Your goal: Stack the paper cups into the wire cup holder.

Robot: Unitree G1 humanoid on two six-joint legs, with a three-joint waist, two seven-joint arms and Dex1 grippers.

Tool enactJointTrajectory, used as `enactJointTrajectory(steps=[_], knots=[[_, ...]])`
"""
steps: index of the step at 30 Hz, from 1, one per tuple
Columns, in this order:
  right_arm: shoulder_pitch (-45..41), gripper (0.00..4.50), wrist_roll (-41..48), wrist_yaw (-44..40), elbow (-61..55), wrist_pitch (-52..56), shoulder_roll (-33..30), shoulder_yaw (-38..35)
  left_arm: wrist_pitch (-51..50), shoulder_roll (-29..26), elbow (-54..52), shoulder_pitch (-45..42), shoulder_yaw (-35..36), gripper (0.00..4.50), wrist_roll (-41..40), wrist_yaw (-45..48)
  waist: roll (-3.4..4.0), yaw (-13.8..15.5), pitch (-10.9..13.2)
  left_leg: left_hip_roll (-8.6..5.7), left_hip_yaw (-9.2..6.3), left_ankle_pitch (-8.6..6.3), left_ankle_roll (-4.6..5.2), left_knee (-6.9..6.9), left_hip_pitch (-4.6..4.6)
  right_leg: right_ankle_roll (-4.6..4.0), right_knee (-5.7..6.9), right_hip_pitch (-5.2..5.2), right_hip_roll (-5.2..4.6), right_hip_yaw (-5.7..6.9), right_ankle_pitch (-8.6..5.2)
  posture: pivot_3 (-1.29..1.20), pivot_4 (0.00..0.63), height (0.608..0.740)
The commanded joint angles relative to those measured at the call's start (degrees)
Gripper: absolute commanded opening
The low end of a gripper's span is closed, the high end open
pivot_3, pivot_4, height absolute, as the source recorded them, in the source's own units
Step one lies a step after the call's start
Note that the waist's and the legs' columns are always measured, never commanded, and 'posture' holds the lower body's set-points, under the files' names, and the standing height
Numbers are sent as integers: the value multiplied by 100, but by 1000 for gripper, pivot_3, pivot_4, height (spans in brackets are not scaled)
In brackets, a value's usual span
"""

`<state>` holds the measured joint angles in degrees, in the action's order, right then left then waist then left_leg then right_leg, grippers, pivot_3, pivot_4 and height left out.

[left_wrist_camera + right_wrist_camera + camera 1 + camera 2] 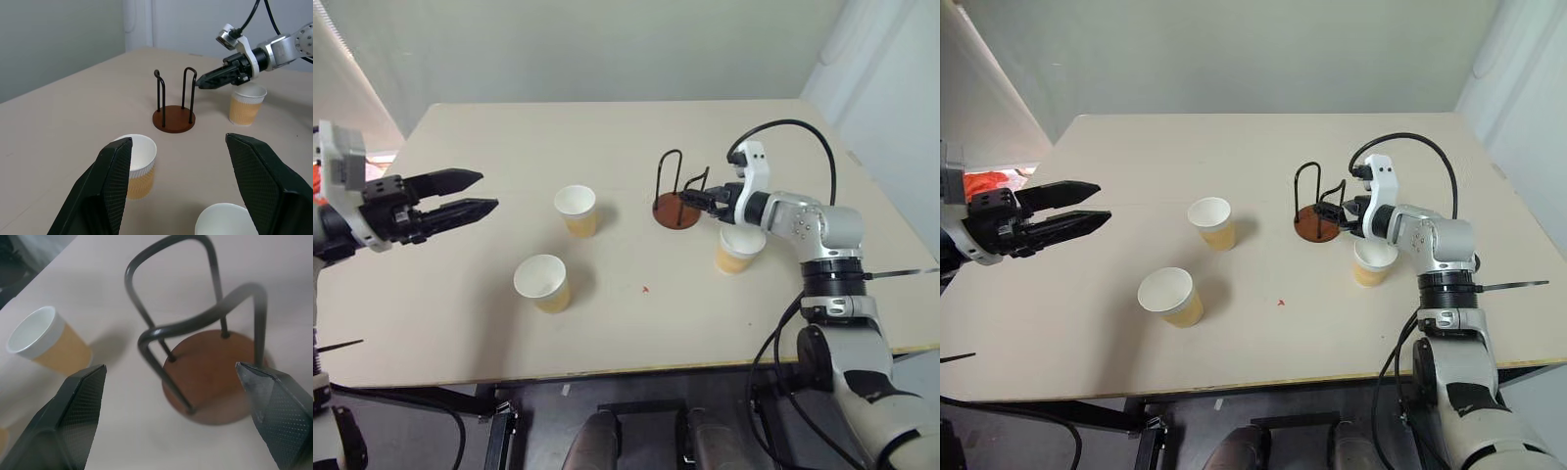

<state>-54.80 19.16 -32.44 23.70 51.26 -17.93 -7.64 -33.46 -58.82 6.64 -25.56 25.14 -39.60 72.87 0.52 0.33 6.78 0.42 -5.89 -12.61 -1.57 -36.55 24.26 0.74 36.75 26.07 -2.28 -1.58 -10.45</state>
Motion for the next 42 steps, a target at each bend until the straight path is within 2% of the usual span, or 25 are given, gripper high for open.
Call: enactJointTrajectory(steps=[1, 5, 7, 10, 19, 25, 32, 37, 42], knots=[[-246, 4500, 11, 79, 211, -380, 114, -38, 20, -21, -226, 16, 138, 3325, -97, -84, 0, -3, 0, 0, 0, -1, 0, 0, 0, 0, 0, 0, 0, 0, 0, 0, 150, 740], [-343, 4500, 26, 19, 428, -548, 217, -5, 17, -20, -286, 51, 140, 3325, -116, -130, 0, -4, 0, 0, 0, -1, -1, 2, 0, 0, 1, 2, 0, 0, 0, 0, 150, 740], [-424, 4117, -5, 52, 582, -675, 282, 12, 29, -24, -310, 69, 112, 3373, -93, -145, 0, -4, 0, 0, 0, -1, -1, 2, 1, 0, 1, 3, 0, 0, 0, 0, 150, 740], [-481, 3226, -24, 80, 675, -771, 319, 11, 24, -31, -344, 105, 125, 3373, -100, -160, 0, -7, 0, 0, 0, -1, -2, 2, 1, 0, 2, 4, 0, 0, 0, 0, 150, 740], [-438, 87, 13, -94, 485, -626, 254, 156, -13, -65, -390, 109, 46, 3373, -110, -142, 0, -5, 0, 0, -1, -5, -6, 2, 4, -2, 0, 5, 0, 1, -1, 0, 150, 740], [99, 43, 430, -1264, -1100, 69, -189, 845, -165, -278, -440, 27, -61, 3373, -207, 146, -1, -1, 0, 0, -2, -7, -9, 2, 13, -4, -5, 6, 0, 6, -2, 0, 150, 740], [800, 43, 1174, -1770, -2962, 910, -538, 1194, -366, -629, -866, 339, -299, 3373, -256, 689, -3, -8, -1, 1, -2, -9, -13, -1, 14, -7, -12, 4, 4, 6, -5, 0, 150, 740], [1327, 43, 1502, -2275, -3760, 957, -1063, 1463, -359, -856, -1234, 716, -383, 3373, -246, 1107, -9, -9, -5, 2, -2, -5, -11, -6, 11, -7, -10, 0, 6, 5, -5, 0, 150, 740], [1586, 43, 1552, -2476, -3978, 837, -1385, 1638, -381, -976, -1397, 908, -300, 3373, -331, 1326, -13, -8, -7, 2, -3, 2, -8, -11, 4, -11, -8, -9, 5, 2, -8, 0, 150, 740]])
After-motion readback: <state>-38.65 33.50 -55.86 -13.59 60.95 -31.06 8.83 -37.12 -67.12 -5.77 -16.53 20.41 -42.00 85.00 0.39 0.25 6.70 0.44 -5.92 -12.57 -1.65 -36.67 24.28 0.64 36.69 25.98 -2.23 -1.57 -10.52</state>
